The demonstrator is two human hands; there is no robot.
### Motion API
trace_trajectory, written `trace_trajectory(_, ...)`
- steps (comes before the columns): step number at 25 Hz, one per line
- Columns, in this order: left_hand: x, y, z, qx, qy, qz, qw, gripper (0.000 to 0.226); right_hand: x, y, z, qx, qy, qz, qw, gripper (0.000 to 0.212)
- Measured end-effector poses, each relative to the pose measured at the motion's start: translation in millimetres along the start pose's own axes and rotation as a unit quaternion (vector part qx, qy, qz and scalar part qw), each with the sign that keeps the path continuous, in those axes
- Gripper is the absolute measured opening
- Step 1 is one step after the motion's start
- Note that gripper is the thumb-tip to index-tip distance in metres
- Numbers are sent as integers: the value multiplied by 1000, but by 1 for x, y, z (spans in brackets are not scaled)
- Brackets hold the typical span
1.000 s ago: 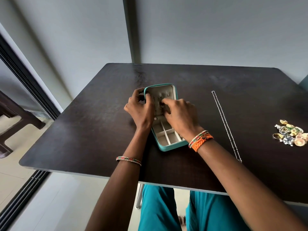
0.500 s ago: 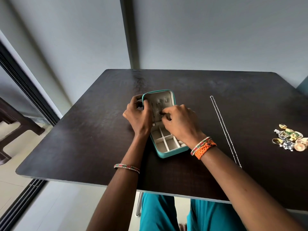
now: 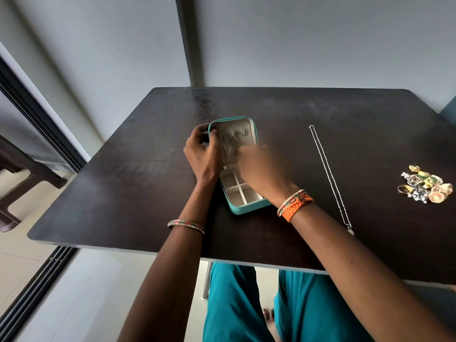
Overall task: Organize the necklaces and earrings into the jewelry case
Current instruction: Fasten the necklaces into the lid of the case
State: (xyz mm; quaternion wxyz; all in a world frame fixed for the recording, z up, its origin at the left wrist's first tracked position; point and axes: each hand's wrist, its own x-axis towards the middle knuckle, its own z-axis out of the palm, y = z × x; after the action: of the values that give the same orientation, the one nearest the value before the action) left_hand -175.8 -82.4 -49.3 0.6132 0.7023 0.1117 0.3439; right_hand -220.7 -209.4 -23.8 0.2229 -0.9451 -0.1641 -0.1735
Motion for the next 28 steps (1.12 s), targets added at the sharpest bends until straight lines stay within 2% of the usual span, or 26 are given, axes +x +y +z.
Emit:
trace_trajectory(4, -1, 2, 0, -10, -6, -11, 1000, 10, 5, 3, -6, 34, -33, 27, 998, 34)
trace_trajectory(7, 0, -3, 0, -20, -34, -33, 999, 10, 3, 4, -9, 67, -7, 31, 997, 32)
trace_trajectory(11, -1, -6, 1, -19, -91, -43, 995, 28, -3, 5, -14, 82, 26, 41, 995, 27)
trace_trajectory(15, -3, -7, -3, -19, -131, -48, 990, 27, -6, 25, -32, 93, 83, 60, 990, 23)
trace_trajectory(17, 1, -9, -5, 3, -159, -56, 986, 42, -5, 56, -47, 93, 118, 103, 983, 22)
trace_trajectory(19, 7, -2, -6, 110, -178, -18, 978, 71, 1, 97, -60, 96, 122, 157, 975, 19)
trace_trajectory(20, 8, 6, -4, 181, -186, 16, 966, 78, 6, 117, -62, 106, 112, 177, 972, 18)
trace_trajectory(22, -2, 35, 16, 279, -192, 106, 935, 73, 19, 153, -61, 130, 87, 202, 967, 19)
trace_trajectory(23, -10, 53, 31, 293, -202, 151, 922, 68, 28, 167, -56, 134, 75, 208, 966, 22)
trace_trajectory(25, -25, 78, 75, 282, -230, 192, 911, 57, 46, 188, -45, 130, 51, 206, 968, 26)
trace_trajectory(27, -43, 86, 119, 203, -263, 148, 932, 45, 64, 198, -36, 133, 31, 199, 971, 28)
trace_trajectory(28, -51, 85, 137, 144, -272, 89, 947, 42, 71, 202, -32, 135, 23, 200, 970, 27)
